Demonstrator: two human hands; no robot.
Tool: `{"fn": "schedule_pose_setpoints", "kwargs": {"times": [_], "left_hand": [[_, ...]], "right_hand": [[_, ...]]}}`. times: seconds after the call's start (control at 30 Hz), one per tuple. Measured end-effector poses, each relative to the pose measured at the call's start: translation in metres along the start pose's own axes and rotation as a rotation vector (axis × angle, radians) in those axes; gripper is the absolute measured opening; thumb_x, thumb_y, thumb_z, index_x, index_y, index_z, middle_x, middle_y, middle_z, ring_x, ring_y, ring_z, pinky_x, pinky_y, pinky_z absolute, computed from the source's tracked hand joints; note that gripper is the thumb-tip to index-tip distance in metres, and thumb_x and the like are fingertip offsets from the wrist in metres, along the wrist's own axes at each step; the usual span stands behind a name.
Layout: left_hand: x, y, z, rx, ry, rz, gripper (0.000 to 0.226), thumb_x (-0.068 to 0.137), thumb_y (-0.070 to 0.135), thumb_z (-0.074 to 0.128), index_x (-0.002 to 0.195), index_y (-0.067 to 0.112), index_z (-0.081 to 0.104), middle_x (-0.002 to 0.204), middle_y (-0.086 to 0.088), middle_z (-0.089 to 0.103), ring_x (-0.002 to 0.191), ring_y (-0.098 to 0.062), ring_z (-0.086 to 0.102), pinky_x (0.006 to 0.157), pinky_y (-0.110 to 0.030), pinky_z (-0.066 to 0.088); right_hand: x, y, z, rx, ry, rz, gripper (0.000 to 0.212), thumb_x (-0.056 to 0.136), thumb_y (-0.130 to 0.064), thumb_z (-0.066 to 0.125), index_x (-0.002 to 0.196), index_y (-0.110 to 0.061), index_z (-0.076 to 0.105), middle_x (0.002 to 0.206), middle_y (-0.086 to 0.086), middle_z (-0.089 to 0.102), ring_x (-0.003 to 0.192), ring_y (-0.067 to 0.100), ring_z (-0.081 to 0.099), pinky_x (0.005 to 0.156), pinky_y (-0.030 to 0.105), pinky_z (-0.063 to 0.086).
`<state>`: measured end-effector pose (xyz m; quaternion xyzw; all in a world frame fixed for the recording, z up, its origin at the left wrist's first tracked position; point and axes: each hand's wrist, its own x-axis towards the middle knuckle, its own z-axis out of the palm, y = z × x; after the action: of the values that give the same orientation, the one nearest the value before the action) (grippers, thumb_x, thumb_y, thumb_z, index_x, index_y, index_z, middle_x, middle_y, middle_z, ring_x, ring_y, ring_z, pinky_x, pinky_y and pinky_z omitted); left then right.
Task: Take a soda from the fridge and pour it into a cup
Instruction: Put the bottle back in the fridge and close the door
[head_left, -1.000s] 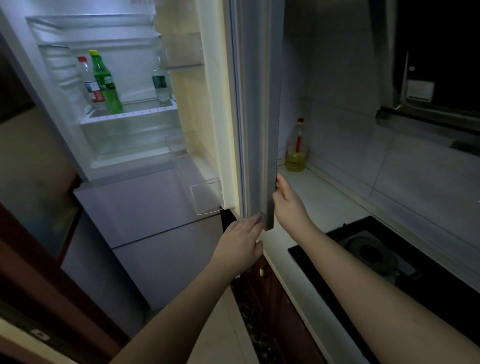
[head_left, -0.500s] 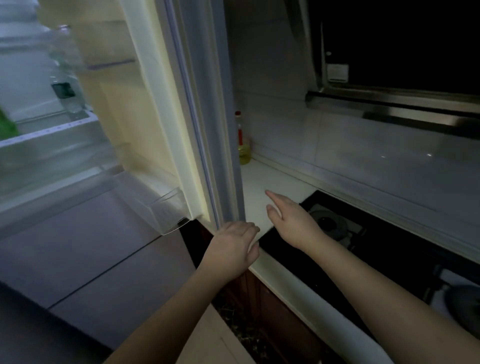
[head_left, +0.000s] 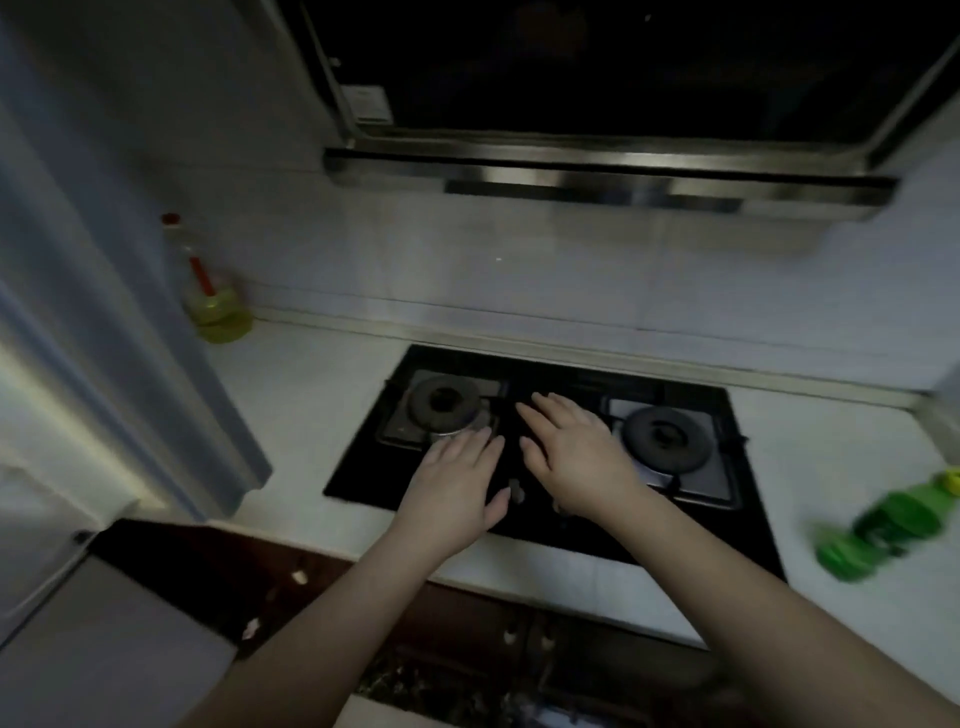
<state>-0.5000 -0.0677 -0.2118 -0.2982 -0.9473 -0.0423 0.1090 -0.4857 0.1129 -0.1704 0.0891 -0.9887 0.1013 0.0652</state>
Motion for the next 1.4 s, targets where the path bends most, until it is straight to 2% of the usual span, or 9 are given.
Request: {"fn": "schedule_pose_setpoints", "kwargs": {"times": [0.13,0.27,0.43,0.67,0.9,1.0,1.1,1.3,1.4], "left_hand": [[0.028,0.042,0.01,-0.045,-0.029,0.117,0.066,0.095,0.051,0.037,0.152,0.018,0.028,0.158,-0.002,0.027,0.145,-0.017,0.024,0.12,-0.034,0.013],[0.051,0.084,0.017,-0.071,-0.067,0.196,0.066,0.095,0.051,0.039,0.151,0.018,0.028,0.158,-0.003,0.027,0.145,-0.019,0.025,0.119,-0.035,0.014],[0.079,0.137,0.024,-0.069,-0.094,0.283,0.067,0.095,0.051,0.042,0.151,0.016,0.03,0.157,-0.004,0.029,0.144,-0.02,0.027,0.118,-0.036,0.014],[0.133,0.234,0.04,-0.07,-0.151,0.327,0.065,0.084,0.051,0.043,0.136,0.014,0.053,0.139,-0.006,0.055,0.126,-0.023,0.053,0.107,-0.04,0.038],[0.184,0.331,0.064,-0.125,-0.112,0.401,0.068,0.08,0.051,0.034,0.131,0.012,0.058,0.133,-0.007,0.06,0.12,-0.025,0.057,0.102,-0.04,0.042],[0.197,0.363,0.078,-0.119,-0.156,0.429,0.071,0.086,0.053,0.031,0.144,0.015,0.042,0.15,-0.004,0.043,0.136,-0.021,0.04,0.113,-0.038,0.03],[0.206,0.382,0.096,-0.146,-0.2,0.423,0.073,0.091,0.054,0.043,0.151,0.017,0.028,0.156,-0.001,0.031,0.142,-0.017,0.028,0.116,-0.033,0.021],[0.214,0.406,0.135,-0.362,-0.362,0.26,0.084,0.087,0.05,0.059,0.153,0.015,0.021,0.157,-0.002,0.029,0.143,-0.018,0.027,0.113,-0.033,0.026],[0.219,0.412,0.156,-0.476,-0.471,0.138,0.095,0.081,0.05,0.067,0.154,0.014,0.019,0.157,-0.003,0.029,0.143,-0.02,0.028,0.114,-0.033,0.029]], "right_hand": [[-0.032,0.038,-0.006,-0.029,0.01,0.122,0.075,0.086,-0.053,0.009,0.144,-0.018,0.042,0.151,0.008,0.039,0.141,0.025,0.031,0.113,0.038,0.025],[-0.061,0.074,-0.013,-0.051,0.026,0.22,0.075,0.086,-0.051,0.009,0.145,-0.018,0.041,0.151,0.007,0.039,0.142,0.023,0.03,0.114,0.037,0.023],[-0.089,0.128,-0.011,-0.03,0.069,0.32,0.06,0.088,-0.042,0.029,0.133,-0.013,0.056,0.136,0.012,0.055,0.129,0.03,0.049,0.104,0.041,0.039],[-0.129,0.216,-0.023,-0.021,0.102,0.411,0.051,0.081,-0.039,0.041,0.117,-0.015,0.068,0.119,0.008,0.067,0.113,0.026,0.062,0.093,0.035,0.049],[-0.169,0.306,-0.04,-0.038,0.115,0.457,0.053,0.084,-0.039,0.04,0.123,-0.012,0.063,0.124,0.013,0.064,0.117,0.031,0.059,0.096,0.041,0.047],[-0.185,0.339,-0.047,-0.047,0.147,0.447,0.052,0.084,-0.038,0.049,0.129,-0.012,0.058,0.131,0.012,0.059,0.124,0.03,0.053,0.102,0.041,0.042],[-0.198,0.364,-0.055,-0.026,0.215,0.449,0.057,0.087,-0.034,0.058,0.138,-0.011,0.048,0.141,0.012,0.05,0.133,0.029,0.044,0.11,0.039,0.033],[-0.208,0.395,-0.056,0.247,0.282,0.523,0.065,0.092,-0.036,0.057,0.148,-0.016,0.032,0.152,0.005,0.034,0.14,0.019,0.027,0.114,0.029,0.022],[-0.208,0.405,-0.046,0.348,0.231,0.573,0.075,0.09,-0.041,0.059,0.151,-0.016,0.023,0.154,0.002,0.03,0.141,0.017,0.025,0.114,0.028,0.021]]}}
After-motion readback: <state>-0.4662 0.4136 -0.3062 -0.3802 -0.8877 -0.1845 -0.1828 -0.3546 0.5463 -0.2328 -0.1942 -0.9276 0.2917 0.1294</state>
